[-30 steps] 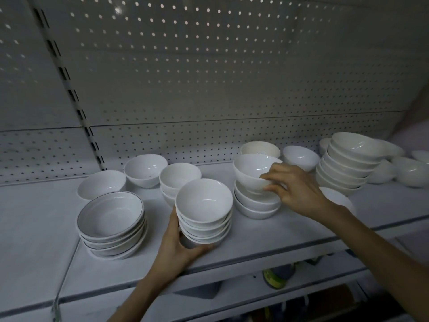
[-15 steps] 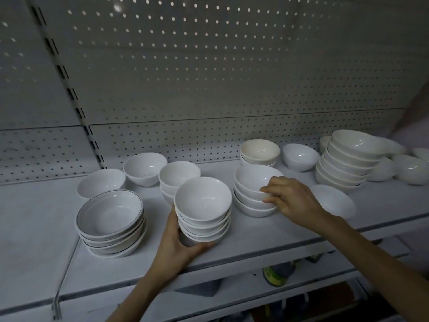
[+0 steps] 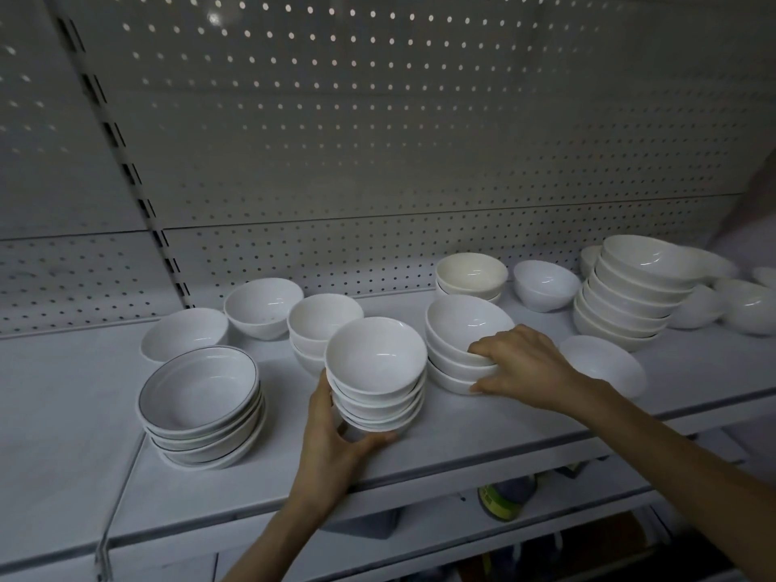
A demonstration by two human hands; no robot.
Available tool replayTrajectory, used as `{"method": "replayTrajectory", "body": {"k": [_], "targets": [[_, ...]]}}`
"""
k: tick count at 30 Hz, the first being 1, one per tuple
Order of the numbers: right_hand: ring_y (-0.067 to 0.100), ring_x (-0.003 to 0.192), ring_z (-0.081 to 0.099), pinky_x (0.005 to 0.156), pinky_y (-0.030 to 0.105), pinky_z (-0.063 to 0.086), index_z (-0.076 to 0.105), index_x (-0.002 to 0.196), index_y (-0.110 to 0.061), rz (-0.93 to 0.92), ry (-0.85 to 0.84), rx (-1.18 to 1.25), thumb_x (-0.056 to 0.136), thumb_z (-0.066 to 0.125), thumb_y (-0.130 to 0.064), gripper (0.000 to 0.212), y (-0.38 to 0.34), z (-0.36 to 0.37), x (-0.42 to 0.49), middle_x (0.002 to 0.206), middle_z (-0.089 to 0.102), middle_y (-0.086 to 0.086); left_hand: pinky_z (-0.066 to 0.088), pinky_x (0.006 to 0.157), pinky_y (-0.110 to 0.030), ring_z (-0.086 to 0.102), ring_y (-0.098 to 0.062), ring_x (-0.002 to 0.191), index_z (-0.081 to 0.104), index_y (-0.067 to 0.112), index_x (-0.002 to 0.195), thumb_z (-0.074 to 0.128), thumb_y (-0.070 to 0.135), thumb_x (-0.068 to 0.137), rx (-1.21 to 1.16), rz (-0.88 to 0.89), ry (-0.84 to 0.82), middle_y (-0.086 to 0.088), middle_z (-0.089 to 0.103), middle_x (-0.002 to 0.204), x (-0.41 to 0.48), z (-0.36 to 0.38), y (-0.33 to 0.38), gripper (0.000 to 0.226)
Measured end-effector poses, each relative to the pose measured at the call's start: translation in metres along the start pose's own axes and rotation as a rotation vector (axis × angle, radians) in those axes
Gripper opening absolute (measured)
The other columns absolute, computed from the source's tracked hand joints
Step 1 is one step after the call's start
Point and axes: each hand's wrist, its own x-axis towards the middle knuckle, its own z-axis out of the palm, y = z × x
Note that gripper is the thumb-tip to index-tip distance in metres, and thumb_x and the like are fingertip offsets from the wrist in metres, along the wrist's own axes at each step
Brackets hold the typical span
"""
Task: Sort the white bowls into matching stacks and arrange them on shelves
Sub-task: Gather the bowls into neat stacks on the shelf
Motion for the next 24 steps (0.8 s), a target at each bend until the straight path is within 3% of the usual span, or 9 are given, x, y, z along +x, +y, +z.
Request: {"method": "replayTrajectory", "body": {"k": [6, 12, 15, 17, 19, 20, 22, 24], "targets": [[0.016, 0.071, 0.038, 0.065, 0.027, 0.021, 0.039, 0.071, -0.020, -0.013, 0.002, -0.025, 0.078, 0.065, -0.045, 0.037, 0.005, 0.000, 0.002, 0.060, 0.035, -0.008, 0.041, 0.106, -0.046, 0.039, -0.003, 0.130, 0.027, 0.058, 0.134, 0.084, 0.052, 0.050, 0.035, 0.059, 0.055, 0.029, 0.039, 0.136, 0.014, 0.018, 0.002, 0.102], [0.016, 0.069, 0.041, 0.055, 0.012, 0.018, 0.037, 0.066, -0.022, -0.011, -0.008, -0.021, 0.077, 0.066, -0.044, 0.038, 0.017, -0.002, -0.003, 0.060, 0.038, -0.006, 0.039, 0.108, -0.047, 0.037, -0.005, 0.133, 0.025, 0.055, 0.137, 0.084, 0.051, 0.054, 0.047, 0.091, 0.056, 0.026, 0.037, 0.140, 0.026, 0.029, -0.001, 0.102], [0.014, 0.072, 0.042, 0.058, 0.021, 0.021, 0.044, 0.074, -0.021, -0.013, -0.012, -0.032, 0.078, 0.065, -0.045, 0.032, 0.022, -0.003, -0.006, 0.064, 0.041, -0.008, 0.039, 0.108, -0.046, 0.037, -0.005, 0.131, 0.024, 0.054, 0.136, 0.081, 0.053, 0.055, 0.048, 0.080, 0.061, 0.022, 0.038, 0.139, 0.033, 0.037, 0.000, 0.099], [0.012, 0.078, 0.043, 0.069, 0.024, 0.022, 0.050, 0.082, -0.024, -0.009, -0.033, -0.015, 0.080, 0.064, -0.045, 0.026, 0.026, -0.002, -0.007, 0.069, 0.043, -0.013, 0.038, 0.109, -0.046, 0.037, -0.008, 0.132, 0.023, 0.044, 0.142, 0.081, 0.051, 0.059, 0.045, 0.076, 0.067, 0.016, 0.038, 0.141, 0.037, 0.044, -0.001, 0.101], [0.009, 0.095, 0.046, 0.099, 0.024, 0.022, 0.057, 0.101, -0.028, 0.012, -0.079, 0.026, 0.081, 0.064, -0.048, 0.030, 0.032, 0.002, -0.010, 0.086, 0.049, -0.019, 0.036, 0.110, -0.046, 0.038, -0.008, 0.133, 0.023, 0.035, 0.145, 0.083, 0.038, 0.066, 0.026, 0.087, 0.075, 0.013, 0.038, 0.144, 0.041, 0.051, 0.001, 0.099], [0.005, 0.104, 0.044, 0.111, 0.029, 0.013, 0.058, 0.108, -0.029, 0.019, -0.100, 0.060, 0.079, 0.064, -0.052, 0.038, 0.035, 0.003, -0.011, 0.095, 0.051, -0.019, 0.035, 0.111, -0.045, 0.038, -0.008, 0.134, 0.022, 0.032, 0.146, 0.083, 0.030, 0.070, 0.015, 0.097, 0.084, 0.012, 0.038, 0.146, 0.043, 0.055, 0.002, 0.097], [0.000, 0.114, 0.035, 0.114, 0.034, 0.003, 0.058, 0.113, -0.032, 0.040, -0.071, 0.195, 0.072, 0.064, -0.062, 0.052, 0.038, 0.005, -0.015, 0.114, 0.049, -0.020, 0.033, 0.113, -0.044, 0.037, -0.006, 0.135, 0.020, 0.027, 0.147, 0.081, 0.018, 0.074, -0.003, 0.113, 0.104, 0.012, 0.037, 0.148, 0.046, 0.062, 0.005, 0.095], [0.002, 0.126, 0.029, 0.113, 0.031, 0.012, 0.055, 0.118, -0.035, 0.110, 0.064, 0.435, 0.068, 0.061, -0.069, 0.061, 0.039, 0.007, -0.017, 0.130, 0.038, -0.019, 0.032, 0.113, -0.043, 0.036, -0.004, 0.135, 0.017, 0.027, 0.149, 0.079, 0.015, 0.076, -0.017, 0.107, 0.122, 0.012, 0.035, 0.149, 0.050, 0.069, 0.004, 0.096]]}}
